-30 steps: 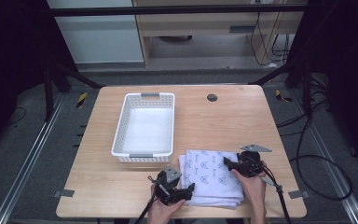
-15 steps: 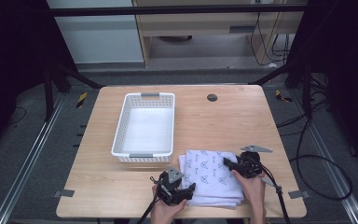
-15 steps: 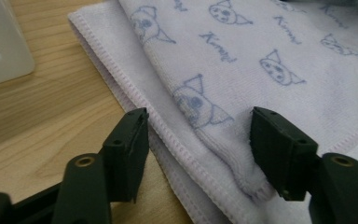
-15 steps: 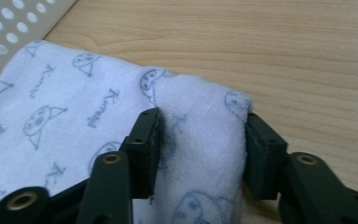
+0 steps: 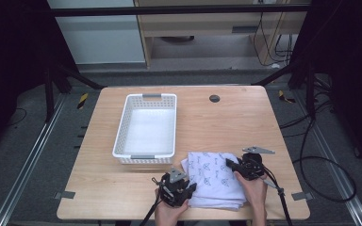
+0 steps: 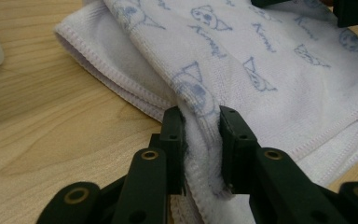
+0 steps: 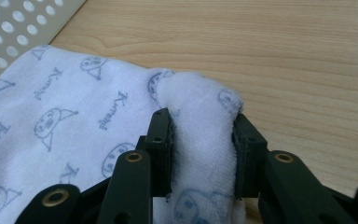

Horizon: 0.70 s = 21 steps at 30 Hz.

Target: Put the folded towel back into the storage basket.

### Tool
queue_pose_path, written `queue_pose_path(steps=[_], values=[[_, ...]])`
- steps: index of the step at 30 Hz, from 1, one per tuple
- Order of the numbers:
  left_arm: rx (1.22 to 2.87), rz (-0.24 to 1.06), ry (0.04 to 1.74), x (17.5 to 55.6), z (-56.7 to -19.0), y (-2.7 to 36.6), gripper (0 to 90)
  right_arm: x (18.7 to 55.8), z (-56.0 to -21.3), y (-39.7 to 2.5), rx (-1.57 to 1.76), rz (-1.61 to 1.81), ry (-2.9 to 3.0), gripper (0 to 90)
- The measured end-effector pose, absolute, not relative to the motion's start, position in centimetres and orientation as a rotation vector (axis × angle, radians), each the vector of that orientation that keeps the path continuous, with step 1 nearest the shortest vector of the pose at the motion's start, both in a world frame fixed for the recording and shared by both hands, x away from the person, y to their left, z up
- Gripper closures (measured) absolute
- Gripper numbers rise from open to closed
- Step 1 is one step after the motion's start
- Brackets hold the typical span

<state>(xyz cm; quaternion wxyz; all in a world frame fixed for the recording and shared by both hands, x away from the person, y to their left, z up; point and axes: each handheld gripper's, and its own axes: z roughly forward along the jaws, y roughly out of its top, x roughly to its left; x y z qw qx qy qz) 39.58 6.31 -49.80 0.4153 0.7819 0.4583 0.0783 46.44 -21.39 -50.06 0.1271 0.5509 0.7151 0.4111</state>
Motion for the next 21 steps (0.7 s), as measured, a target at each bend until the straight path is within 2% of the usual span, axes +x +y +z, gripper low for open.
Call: queue_pose_path(steps=[10,21], values=[[1.940,0.219,1.107,39.0,-48.7,6.9,75.1,46.0,-49.0,-21.6,1.598,1.227,2.072,65.7],[1.929,0.265,1.065,38.6,-46.4,7.5,75.2,45.1,-46.4,-21.4,1.552,1.278,2.032,65.3]])
